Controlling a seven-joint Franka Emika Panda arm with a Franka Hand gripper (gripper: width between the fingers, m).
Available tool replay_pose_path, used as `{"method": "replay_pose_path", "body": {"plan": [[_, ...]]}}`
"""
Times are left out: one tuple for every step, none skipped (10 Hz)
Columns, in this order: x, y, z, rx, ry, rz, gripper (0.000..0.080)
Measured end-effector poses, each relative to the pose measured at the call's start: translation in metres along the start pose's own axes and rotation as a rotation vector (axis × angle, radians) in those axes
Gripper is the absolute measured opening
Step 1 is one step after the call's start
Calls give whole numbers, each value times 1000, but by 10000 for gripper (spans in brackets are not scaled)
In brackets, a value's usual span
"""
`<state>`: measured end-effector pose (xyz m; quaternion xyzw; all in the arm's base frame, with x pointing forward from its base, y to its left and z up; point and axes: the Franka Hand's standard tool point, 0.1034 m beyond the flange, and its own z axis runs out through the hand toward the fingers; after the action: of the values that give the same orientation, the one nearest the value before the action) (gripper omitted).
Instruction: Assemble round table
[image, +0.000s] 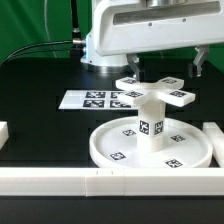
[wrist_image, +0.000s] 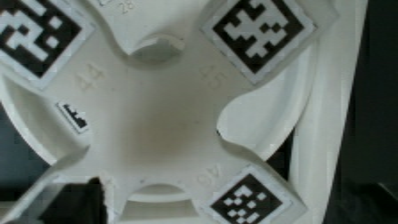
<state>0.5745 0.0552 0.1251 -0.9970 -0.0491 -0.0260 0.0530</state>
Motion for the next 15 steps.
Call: {"method": "replay_pose_path", "body": {"plan": [[0,0,0,0,-1,-59,649],[0,0,0,0,-1,-95,649],[0,1,0,0,-1,-173,649],[0,2,0,-2,-1,-263,649],[0,3,0,-22,-6,-455,649],[0,4,0,-32,-20,-603,649],[-2,5,0,-41,-37,-758,649],[-3,3,2,-49,-50,-872,649],[-4,3,4,-51,-59,-942,649],[-4,5,3,-50,-61,-1001,649],[-4,6,3,-50,-63,-1034,649],[-4,8,3,-54,-70,-1117,649],[-4,9,3,-53,-74,-1184,649],[-5,10,4,-53,-76,-1233,649],[-6,12,4,-61,-80,-1336,649]]}}
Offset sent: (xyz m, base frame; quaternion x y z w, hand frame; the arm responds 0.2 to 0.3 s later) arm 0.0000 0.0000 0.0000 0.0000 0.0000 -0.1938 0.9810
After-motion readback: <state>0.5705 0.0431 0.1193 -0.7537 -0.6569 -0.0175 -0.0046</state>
